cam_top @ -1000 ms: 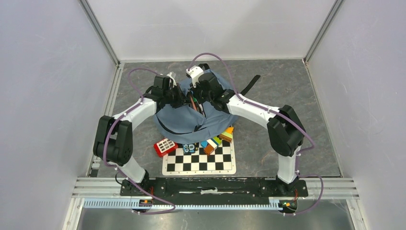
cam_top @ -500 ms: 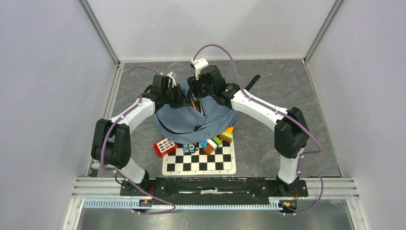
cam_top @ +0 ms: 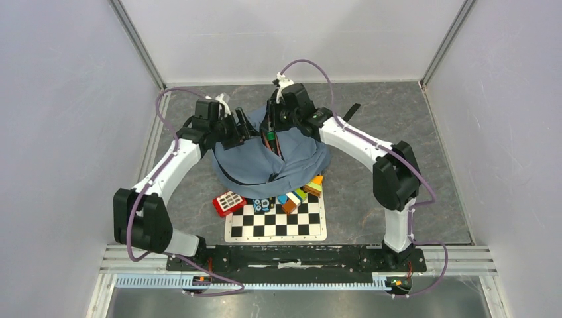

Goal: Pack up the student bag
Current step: Place the stationery in the student bag, then zip the student bag at the center of the board.

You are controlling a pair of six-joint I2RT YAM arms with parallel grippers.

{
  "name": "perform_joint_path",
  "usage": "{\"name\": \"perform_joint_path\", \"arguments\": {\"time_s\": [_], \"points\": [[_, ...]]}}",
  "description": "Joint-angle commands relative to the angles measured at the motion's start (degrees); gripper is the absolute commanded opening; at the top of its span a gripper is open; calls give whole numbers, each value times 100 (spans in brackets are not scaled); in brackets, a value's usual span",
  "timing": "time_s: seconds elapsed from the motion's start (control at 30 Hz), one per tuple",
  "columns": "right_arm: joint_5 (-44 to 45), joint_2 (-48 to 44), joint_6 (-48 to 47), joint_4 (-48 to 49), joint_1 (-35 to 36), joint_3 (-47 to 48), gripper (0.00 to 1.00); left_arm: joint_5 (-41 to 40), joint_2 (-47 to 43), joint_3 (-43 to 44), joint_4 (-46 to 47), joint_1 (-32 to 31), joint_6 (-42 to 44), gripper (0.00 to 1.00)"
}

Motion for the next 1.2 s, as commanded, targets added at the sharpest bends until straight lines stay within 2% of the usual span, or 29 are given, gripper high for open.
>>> {"name": "perform_joint_path", "arguments": {"time_s": [0.0,0.07,0.17,0.47,0.77,0.9,1.07,1.17], "points": [[-323,267,407,84,50,198,40,-83,-186,360,-345,226,-268,87],[-201,349,333,33,42,209,39,-48,-198,439,-349,285,-375,94],[-5,499,150,-82,34,333,38,-61,-188,542,-347,360,-472,98],[228,927,-52,-182,20,670,33,-47,-7,737,-369,462,-753,99],[-108,1400,-194,-185,4,1156,34,-52,272,917,-358,460,-813,99],[-306,1612,-267,-210,-21,1361,22,-59,447,974,-290,464,-879,96],[-389,1576,-380,-252,-37,1417,0,-72,686,1006,-208,455,-1014,91],[-353,1376,-485,-342,-46,1357,0,-104,799,955,-100,462,-1100,90]]}}
